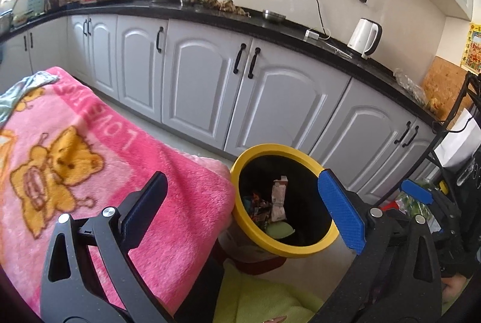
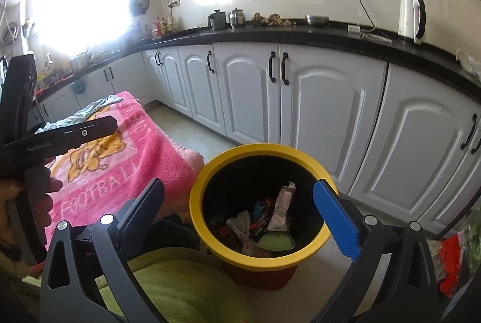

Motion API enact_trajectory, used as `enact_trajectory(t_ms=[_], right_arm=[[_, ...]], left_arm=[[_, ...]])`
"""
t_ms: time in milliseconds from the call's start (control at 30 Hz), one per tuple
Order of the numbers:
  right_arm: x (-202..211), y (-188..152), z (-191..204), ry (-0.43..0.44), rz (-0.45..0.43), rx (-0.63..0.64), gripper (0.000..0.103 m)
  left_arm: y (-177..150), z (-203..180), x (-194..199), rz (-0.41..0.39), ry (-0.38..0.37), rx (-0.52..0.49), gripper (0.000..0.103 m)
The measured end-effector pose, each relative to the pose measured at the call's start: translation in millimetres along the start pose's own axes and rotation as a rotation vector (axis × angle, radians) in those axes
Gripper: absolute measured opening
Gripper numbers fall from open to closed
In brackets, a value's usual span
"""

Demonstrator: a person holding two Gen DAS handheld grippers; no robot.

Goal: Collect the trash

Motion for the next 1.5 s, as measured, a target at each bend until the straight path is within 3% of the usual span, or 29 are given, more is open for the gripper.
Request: enact_trajectory(t_ms=[533, 800, 1000, 1167, 1500], right_arm=[[39.0, -7.1, 40.7, -0.065, -0.126, 0.085, 0.097], [82.2, 4.2, 55.1, -0.124, -0.325, 0.098, 0.097], [100.2, 8.0, 60.9, -0.171, -0.416, 0.11, 0.097], [99.9, 8.1, 55.2, -0.196, -0.422, 0.09, 0.097], [94.0, 4.0, 48.7, -0.216, -0.388, 0.052, 0.097]], left_arm=[[-27.1, 6.8, 62.1, -0.155, 0.081, -0.06, 0.092], [-25.6, 3.6, 86.3, -0.277, 0.092, -0.073, 0.092], [-18.3, -2.6, 103.6, -0.357, 0.117, -0.099, 0.092], [-19.4, -9.0, 113.0, -0.397, 0.118, -0.129, 0.092], [-18.7, -7.5, 114.2, -0.404, 0.11, -0.119, 0.092]])
Point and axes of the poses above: each gripper's, at about its wrist camera, not at the fingertips, and x roughly against the way its jaws point, z to its left, y to its top, the point moved 10 cm from there along -x, roughly the way its jaws point
